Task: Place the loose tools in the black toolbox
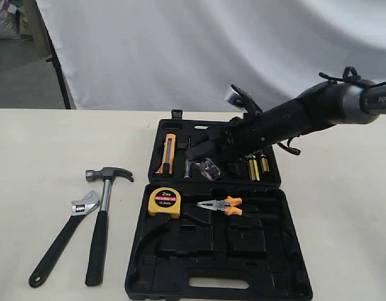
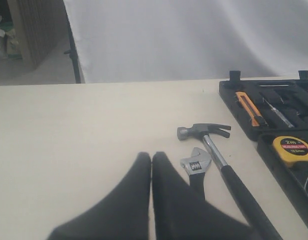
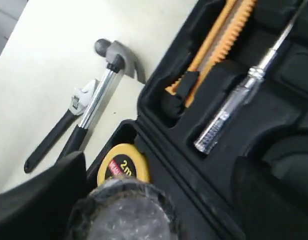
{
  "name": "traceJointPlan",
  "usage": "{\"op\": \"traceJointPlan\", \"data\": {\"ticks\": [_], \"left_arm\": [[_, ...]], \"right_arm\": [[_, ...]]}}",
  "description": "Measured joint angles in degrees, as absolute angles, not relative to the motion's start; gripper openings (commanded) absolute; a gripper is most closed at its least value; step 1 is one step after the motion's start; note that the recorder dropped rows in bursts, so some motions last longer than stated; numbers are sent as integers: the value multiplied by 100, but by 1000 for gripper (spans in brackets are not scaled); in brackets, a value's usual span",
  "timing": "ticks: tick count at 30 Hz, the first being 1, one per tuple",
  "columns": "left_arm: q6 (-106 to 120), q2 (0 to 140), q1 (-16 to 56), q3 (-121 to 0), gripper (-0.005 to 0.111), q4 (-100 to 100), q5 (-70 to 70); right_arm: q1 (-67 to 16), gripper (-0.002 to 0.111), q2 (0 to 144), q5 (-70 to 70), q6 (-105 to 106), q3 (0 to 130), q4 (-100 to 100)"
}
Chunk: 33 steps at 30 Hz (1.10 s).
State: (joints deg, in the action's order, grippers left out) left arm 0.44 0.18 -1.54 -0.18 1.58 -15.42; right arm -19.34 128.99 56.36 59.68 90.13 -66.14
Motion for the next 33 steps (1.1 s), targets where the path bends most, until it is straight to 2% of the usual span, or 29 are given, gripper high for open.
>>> {"op": "traceJointPlan", "data": {"ticks": [3,7,11,14,16,33], "left_arm": [[44,18,-154,-18,1,158,-1542],[44,18,-154,-18,1,158,-1542],[44,18,-154,-18,1,158,-1542],[44,18,-154,-18,1,158,-1542],[44,18,-154,-18,1,158,-1542],[44,18,-154,-18,1,158,-1542]], "right_arm": [[-2081,75,12602,4733,5228,9040,-5594],[-2212,75,12536,4379,4443,9040,-4209],[-2659,75,12340,4811,4751,9040,-4013],[-2905,75,12152,3960,3573,9040,-2644],[-2926,75,12101,3833,3824,9008,-2226],[-3107,77,12014,3335,3953,8987,-2510]]}}
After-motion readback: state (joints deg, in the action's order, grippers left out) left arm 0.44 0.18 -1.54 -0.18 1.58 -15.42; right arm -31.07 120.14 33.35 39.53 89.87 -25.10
